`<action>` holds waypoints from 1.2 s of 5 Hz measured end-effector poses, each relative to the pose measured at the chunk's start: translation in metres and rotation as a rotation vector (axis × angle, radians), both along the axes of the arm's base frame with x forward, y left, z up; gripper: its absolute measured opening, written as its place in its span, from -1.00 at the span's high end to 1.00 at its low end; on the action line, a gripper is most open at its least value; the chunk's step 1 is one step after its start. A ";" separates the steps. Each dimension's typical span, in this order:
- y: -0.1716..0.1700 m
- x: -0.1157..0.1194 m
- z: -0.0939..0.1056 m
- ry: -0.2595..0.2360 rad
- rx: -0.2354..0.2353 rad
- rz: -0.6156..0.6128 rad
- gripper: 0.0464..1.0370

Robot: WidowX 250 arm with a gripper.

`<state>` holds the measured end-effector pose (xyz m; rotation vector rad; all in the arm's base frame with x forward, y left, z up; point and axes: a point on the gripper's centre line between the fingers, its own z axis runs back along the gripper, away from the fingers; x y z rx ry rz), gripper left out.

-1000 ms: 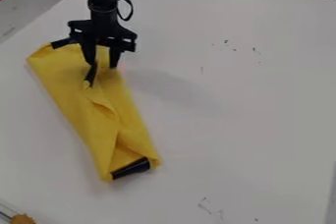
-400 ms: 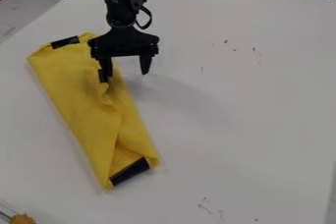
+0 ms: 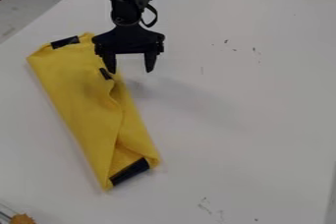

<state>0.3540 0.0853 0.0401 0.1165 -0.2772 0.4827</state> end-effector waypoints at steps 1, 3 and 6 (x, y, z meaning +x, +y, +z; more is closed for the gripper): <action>0.004 0.011 0.032 0.077 0.004 -0.110 -0.93; 0.006 0.015 0.044 0.105 0.016 -0.153 -0.93; 0.006 0.015 0.045 0.102 0.016 -0.153 -0.93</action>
